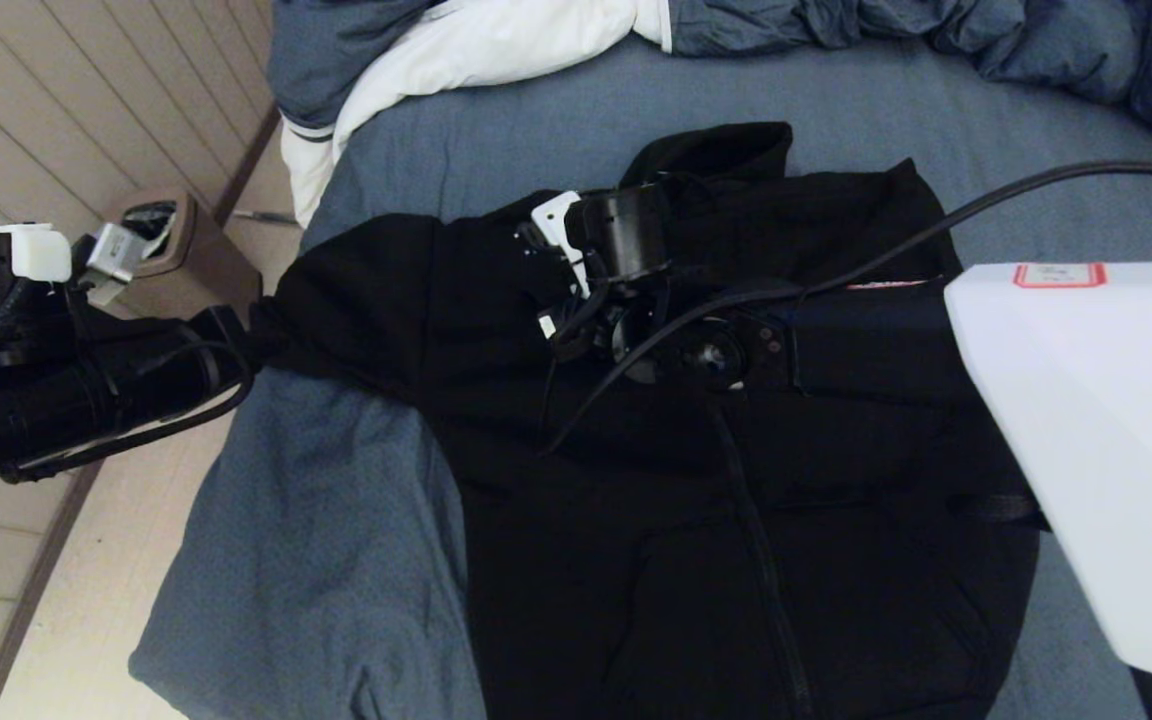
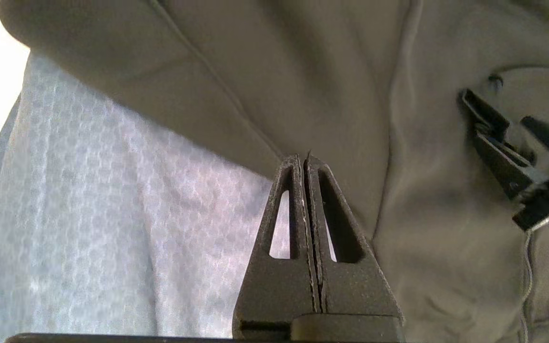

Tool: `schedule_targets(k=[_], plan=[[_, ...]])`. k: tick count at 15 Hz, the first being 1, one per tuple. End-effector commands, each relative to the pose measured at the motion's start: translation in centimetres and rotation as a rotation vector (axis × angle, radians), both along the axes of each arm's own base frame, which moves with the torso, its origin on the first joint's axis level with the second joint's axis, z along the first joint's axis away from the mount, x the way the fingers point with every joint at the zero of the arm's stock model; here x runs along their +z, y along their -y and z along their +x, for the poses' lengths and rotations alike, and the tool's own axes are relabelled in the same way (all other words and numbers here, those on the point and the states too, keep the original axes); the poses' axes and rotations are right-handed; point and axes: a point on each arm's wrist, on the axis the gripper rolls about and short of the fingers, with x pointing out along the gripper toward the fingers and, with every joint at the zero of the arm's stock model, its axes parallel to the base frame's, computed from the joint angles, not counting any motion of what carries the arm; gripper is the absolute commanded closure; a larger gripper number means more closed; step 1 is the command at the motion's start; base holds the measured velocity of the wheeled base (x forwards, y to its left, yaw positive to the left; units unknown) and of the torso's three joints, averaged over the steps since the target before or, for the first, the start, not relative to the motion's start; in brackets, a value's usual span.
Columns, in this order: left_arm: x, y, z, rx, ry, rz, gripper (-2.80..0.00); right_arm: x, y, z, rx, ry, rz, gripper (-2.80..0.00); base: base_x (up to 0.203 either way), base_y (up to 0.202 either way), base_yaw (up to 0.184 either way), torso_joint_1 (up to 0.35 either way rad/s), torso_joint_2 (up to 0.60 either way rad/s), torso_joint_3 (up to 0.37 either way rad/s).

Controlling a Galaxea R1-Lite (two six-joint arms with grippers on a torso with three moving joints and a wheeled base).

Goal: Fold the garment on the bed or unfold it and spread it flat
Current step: Unfold the black sweatshirt

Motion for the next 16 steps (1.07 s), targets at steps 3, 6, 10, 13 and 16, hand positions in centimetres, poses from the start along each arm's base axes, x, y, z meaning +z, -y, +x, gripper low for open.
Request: schedule_targets(k=[3,6,10,13,16], plan=[[-0.5,0.0,0.4,0.0,0.003,-0.004,0.0,0.1,0.0,0.0,-0.002,0.004,0.002,0.0,0.0,0.0,0.0,0.0,0.0,0.0],[-0.5,0.0,0.3,0.0,0.002,-0.003,0.0,1.2,1.0,0.0,-0.03,0.025,0.018,0.0,0.0,0.0,0.0,0.0,0.0,0.0],[-0.6,0.1,0.3,-0.001,-0.002,-0.004,0.0,5.0,7.7,1.3,-0.227,0.095,0.058,0.0,0.0,0.0,0.0,0.0,0.0,0.0],[-0.5,0.0,0.3,0.0,0.0,-0.004,0.0,7.1,14.6,2.0,-0.398,0.127,0.071,0.0,0.0,0.0,0.0,0.0,0.0,0.0],[-0.6,0.1,0.3,-0.004,-0.003,-0.004,0.0,7.1,21.0,2.6,-0.549,0.118,0.059,0.0,0.0,0.0,0.0,0.0,0.0,0.0]])
